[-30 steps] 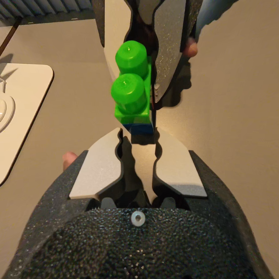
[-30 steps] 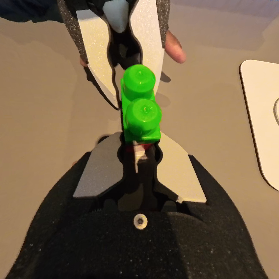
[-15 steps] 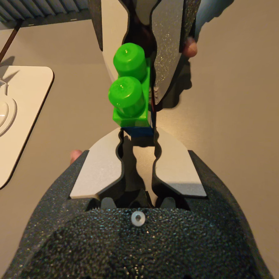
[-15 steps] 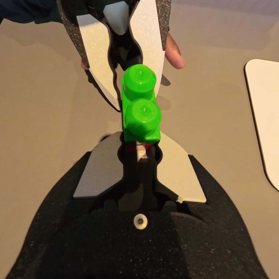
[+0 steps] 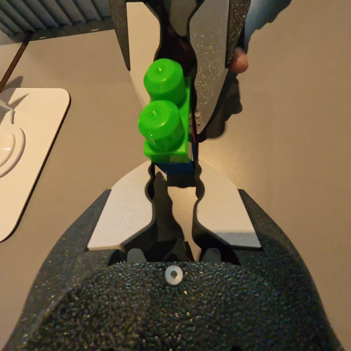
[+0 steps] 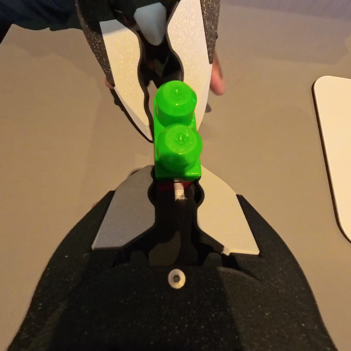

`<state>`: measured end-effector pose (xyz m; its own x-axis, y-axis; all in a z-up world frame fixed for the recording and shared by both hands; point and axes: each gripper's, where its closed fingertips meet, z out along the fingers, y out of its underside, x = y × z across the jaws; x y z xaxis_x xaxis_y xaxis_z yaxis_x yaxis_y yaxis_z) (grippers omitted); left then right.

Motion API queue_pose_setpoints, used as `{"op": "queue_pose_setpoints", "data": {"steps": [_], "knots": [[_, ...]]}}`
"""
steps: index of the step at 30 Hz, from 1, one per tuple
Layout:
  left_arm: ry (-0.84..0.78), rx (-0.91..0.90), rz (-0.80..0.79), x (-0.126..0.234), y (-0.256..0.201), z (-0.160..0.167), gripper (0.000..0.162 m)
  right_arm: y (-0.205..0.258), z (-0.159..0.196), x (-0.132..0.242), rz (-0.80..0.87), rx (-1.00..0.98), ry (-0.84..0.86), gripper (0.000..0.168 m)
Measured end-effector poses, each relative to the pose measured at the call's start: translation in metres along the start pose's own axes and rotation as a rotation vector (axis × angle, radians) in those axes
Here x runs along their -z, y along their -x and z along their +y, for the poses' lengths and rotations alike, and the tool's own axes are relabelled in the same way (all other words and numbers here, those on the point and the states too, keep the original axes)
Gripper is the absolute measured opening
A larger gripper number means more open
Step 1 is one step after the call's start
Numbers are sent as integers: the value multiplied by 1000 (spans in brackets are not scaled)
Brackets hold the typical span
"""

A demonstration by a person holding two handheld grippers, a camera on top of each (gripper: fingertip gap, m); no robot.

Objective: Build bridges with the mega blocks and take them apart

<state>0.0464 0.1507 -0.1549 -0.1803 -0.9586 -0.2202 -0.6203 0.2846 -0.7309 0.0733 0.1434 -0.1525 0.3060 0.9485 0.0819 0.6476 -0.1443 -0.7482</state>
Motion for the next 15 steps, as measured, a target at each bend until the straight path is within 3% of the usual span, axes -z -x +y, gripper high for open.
{"op": "queue_pose_setpoints", "data": {"steps": [15], "knots": [[-41,16,123,10,-17,0,36,16,-5,-4,-75,36,-5,37]]}}
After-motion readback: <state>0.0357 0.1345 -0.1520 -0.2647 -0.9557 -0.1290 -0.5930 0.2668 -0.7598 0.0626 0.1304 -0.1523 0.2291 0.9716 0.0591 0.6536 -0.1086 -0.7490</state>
